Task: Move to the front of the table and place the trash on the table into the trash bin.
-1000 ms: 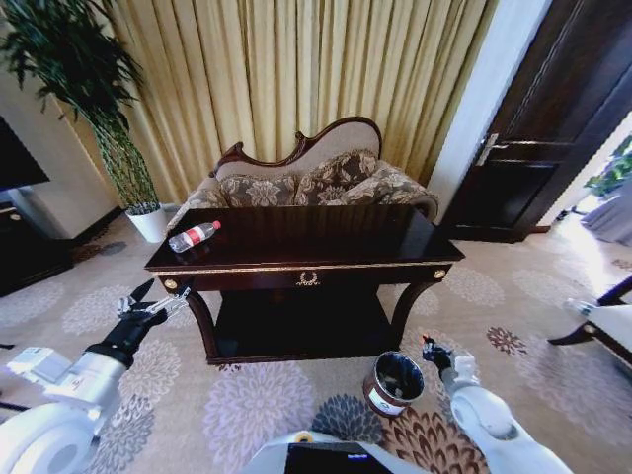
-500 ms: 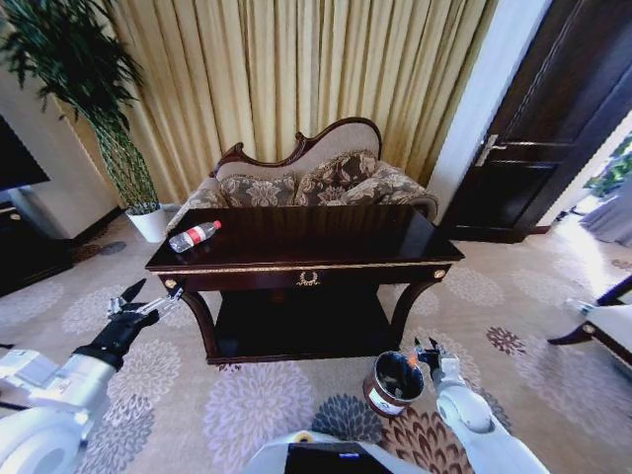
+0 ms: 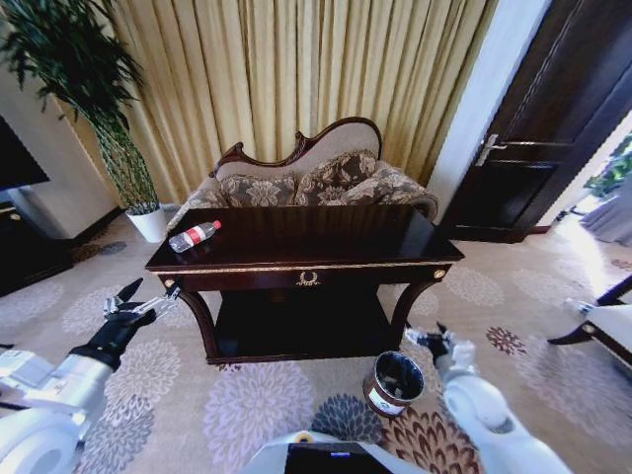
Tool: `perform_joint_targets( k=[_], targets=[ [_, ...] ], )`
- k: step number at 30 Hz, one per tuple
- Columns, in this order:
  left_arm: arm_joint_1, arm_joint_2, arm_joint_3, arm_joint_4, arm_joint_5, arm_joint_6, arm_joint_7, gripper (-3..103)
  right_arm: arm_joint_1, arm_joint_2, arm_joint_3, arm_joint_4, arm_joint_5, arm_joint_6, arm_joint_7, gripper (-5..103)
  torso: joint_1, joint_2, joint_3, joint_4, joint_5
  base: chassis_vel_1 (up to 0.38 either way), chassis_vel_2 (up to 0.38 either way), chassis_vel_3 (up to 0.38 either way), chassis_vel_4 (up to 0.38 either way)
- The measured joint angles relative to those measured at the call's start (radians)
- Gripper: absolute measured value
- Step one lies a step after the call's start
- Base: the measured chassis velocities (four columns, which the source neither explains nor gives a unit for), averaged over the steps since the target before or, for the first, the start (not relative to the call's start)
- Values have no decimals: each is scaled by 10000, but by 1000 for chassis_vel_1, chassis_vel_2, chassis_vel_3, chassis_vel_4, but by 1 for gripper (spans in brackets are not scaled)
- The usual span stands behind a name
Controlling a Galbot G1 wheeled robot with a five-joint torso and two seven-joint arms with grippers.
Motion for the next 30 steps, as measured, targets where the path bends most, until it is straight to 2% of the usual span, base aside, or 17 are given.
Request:
perform_joint_targets(
  k=[2,7,11,15,30],
  targets=[
    [-46,-53,61,0,25,1,-17,100,-109,-206,347,608,240,-99,59,100,0,-1,0,1,-1,0,0,0,0],
    [88,-270,79,0,82,0,-40,100,-592,-346,1576,2068,665,-226,-496,100,0,0,0,-1,2,0,0,0,0],
    [126,-257,130,0,138,0,-68,100,-846,-297,1927,2599,746,-294,-928,100,0,0,0,0,1,0,0,0,0],
    [95,-149,104,0,135,0,-76,100,-1063,-154,2027,2847,690,-355,-1431,100,0,0,0,-2,3,0,0,0,0],
    [11,-69,129,0,117,-5,-93,100,-1318,-43,1951,2927,477,-302,-1863,100,-1,1,0,-1,2,-43,45,45,-43]
  ],
)
